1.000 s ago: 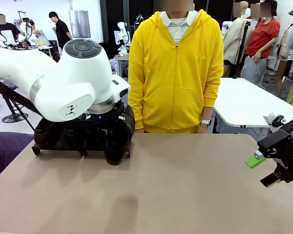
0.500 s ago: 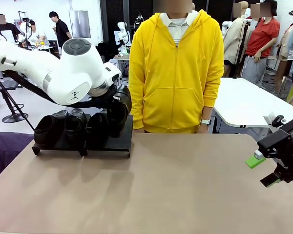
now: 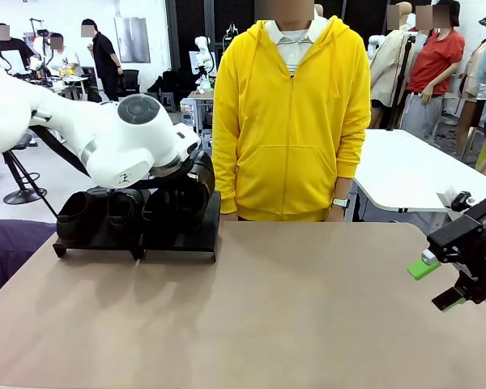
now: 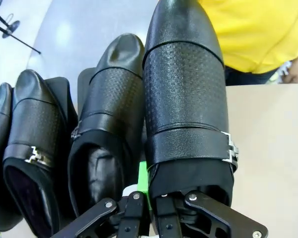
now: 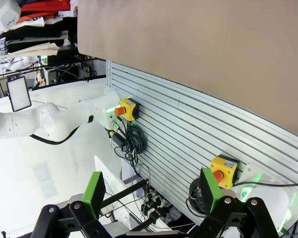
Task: Organize the shoes by placing them on the stand.
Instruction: Place the Shoe from the middle of the table onto the Shoes Stand.
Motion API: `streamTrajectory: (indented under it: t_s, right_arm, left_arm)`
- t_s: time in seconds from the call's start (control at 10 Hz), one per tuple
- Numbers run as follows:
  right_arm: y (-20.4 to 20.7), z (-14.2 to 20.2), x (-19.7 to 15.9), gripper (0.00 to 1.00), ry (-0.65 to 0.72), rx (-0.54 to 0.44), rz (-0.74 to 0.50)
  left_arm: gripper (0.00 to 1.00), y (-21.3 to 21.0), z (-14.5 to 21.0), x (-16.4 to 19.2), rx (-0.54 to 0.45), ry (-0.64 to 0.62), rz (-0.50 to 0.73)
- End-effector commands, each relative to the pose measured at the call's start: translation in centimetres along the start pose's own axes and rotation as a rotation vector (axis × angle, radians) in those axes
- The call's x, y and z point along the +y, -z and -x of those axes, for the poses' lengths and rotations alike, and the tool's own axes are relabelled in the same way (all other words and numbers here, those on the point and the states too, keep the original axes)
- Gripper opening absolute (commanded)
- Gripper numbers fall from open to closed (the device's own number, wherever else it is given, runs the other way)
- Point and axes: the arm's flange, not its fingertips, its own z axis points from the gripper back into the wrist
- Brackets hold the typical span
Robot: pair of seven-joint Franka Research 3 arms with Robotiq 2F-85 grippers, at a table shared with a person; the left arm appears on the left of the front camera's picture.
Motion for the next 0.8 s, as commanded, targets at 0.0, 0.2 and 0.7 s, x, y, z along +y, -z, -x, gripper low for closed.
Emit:
streamTrajectory:
  t_s: [0.0, 0.2, 0.7]
  right_arm:
    - [0.0, -0.1, -0.1, 1.0, -0.025, 0.001, -0.019]
    - [0.0, -0.1, -0.1, 1.0, -0.025, 0.001, -0.019]
    - [0.0, -0.1, -0.1, 1.0, -0.025, 0.001, -0.019]
  left_arm:
    - [0.0, 1.8, -0.2, -0.4, -0.074, -0.038, -0.014]
    - [0.0, 2.9, 0.1, -0.4, -0.045, -0.049, 0.001]
    - [0.0, 3.9, 0.0, -0.1, 0.039, -0.091, 0.009]
